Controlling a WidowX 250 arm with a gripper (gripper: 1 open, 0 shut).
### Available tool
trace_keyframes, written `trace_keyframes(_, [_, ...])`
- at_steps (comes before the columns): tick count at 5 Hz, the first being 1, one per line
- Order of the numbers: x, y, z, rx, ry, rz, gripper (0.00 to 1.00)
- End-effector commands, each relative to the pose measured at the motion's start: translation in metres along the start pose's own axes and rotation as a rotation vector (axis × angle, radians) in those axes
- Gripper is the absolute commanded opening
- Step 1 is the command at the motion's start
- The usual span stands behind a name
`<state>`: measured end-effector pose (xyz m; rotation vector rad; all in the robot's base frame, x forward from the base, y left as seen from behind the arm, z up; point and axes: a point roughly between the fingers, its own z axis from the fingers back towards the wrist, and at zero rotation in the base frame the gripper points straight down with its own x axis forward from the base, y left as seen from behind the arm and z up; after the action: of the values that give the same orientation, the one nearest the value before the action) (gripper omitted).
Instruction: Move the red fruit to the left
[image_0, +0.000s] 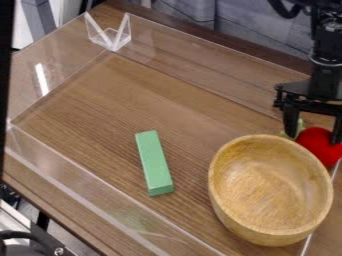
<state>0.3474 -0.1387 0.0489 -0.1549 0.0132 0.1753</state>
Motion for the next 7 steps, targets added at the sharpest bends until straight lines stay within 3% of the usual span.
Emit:
trace_keyframes(1, [0.013, -0.013, 0.01, -0.02, -0.051, -0.014, 1.0])
trace_keyframes(2, [0.015, -0.02, 0.005, -0.016, -0.048, -0.025, 1.0])
trace_keyframes(3, [0.008, -0.021, 0.0, -0.01, -0.048, 0.007, 1.0])
trace_keyframes(4, [0.004, -0.013, 0.008, -0.013, -0.048, 0.017, 0.0])
trace_keyframes(5, [0.001, -0.006, 0.035, -0.042, -0.061, 0.031, 0.0])
trace_keyframes(7, [0.001, 0.008, 0.121, -0.132, -0.079, -0.028, 0.0])
